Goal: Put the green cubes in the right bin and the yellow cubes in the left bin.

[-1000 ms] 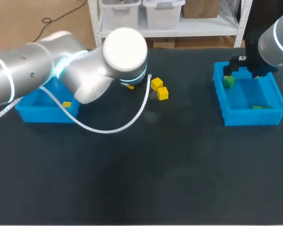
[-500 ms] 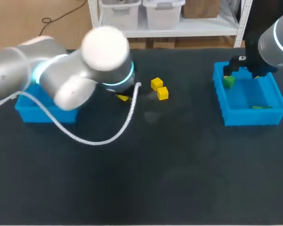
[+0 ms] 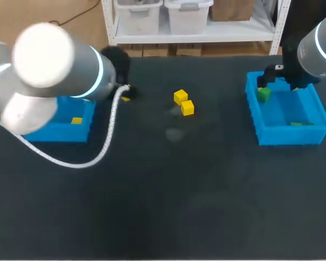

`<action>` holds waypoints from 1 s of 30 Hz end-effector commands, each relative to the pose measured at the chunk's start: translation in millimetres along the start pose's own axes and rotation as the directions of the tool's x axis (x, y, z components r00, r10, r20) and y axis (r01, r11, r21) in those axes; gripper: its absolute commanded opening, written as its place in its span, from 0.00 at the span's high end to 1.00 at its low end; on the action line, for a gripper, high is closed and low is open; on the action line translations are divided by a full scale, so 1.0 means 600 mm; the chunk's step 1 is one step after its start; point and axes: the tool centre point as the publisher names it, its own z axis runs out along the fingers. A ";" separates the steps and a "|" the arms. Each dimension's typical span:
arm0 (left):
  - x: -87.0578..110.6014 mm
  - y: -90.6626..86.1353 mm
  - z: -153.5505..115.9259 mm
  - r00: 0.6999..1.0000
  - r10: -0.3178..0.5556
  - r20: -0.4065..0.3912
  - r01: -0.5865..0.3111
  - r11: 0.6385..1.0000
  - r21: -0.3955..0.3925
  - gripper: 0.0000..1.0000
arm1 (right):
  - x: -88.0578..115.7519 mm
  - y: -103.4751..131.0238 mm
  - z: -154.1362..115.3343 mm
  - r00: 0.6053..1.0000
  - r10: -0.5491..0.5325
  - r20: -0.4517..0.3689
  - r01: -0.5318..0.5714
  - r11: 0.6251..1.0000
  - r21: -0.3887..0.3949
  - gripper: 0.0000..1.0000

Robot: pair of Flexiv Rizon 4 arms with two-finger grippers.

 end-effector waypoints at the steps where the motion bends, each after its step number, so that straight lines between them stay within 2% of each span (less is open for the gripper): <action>1: -0.016 0.036 -0.093 0.998 -0.002 0.068 0.006 0.998 -0.060 1.00 | 0.002 0.001 0.000 1.000 0.001 0.004 -0.001 1.000 0.003 0.00; 5: -0.023 0.100 -0.091 0.996 -0.049 0.073 0.060 0.986 -0.158 1.00 | 0.002 0.001 0.000 1.000 0.001 0.004 -0.001 1.000 0.003 0.00; 10: -0.015 0.181 -0.091 0.989 -0.134 0.063 0.145 0.957 -0.250 1.00 | 0.002 0.001 0.000 1.000 0.001 0.004 -0.001 1.000 0.003 0.00; 13: -0.002 0.218 -0.093 0.987 -0.162 0.017 0.159 0.943 -0.293 1.00 | 0.002 0.001 0.000 1.000 0.001 0.004 -0.001 1.000 0.003 0.00; 15: 0.009 0.235 -0.089 0.988 -0.152 -0.024 0.136 0.932 -0.336 1.00 | 0.002 0.001 0.000 1.000 0.001 0.004 -0.001 1.000 0.003 0.00; 16: 0.015 0.240 -0.085 0.986 -0.157 -0.057 0.130 0.933 -0.337 0.89 | 0.002 0.001 0.000 1.000 0.001 0.004 -0.001 1.000 0.003 0.00; 17: 0.020 0.245 -0.083 0.985 -0.155 -0.077 0.120 0.932 -0.342 0.00 | 0.002 0.001 0.000 1.000 0.001 0.004 -0.001 1.000 0.003 0.00; 21: 0.029 0.257 -0.082 0.985 -0.143 -0.098 0.098 0.925 -0.367 0.00 | 0.002 0.001 0.000 1.000 0.001 0.004 -0.001 1.000 0.003 0.00; 25: 0.014 0.258 -0.096 0.987 -0.136 -0.085 0.097 0.929 -0.357 0.00 | 0.002 0.001 0.000 1.000 0.001 0.004 -0.001 1.000 0.003 0.00; 27: -0.005 0.246 -0.104 0.991 -0.106 -0.076 0.077 0.946 -0.315 0.00 | 0.002 0.001 0.000 1.000 0.001 0.004 -0.001 1.000 0.003 0.00; 30: -0.042 0.205 -0.111 0.998 -0.007 -0.068 -0.006 0.980 -0.199 0.00 | 0.002 0.001 0.000 1.000 0.001 0.004 -0.001 1.000 0.003 0.00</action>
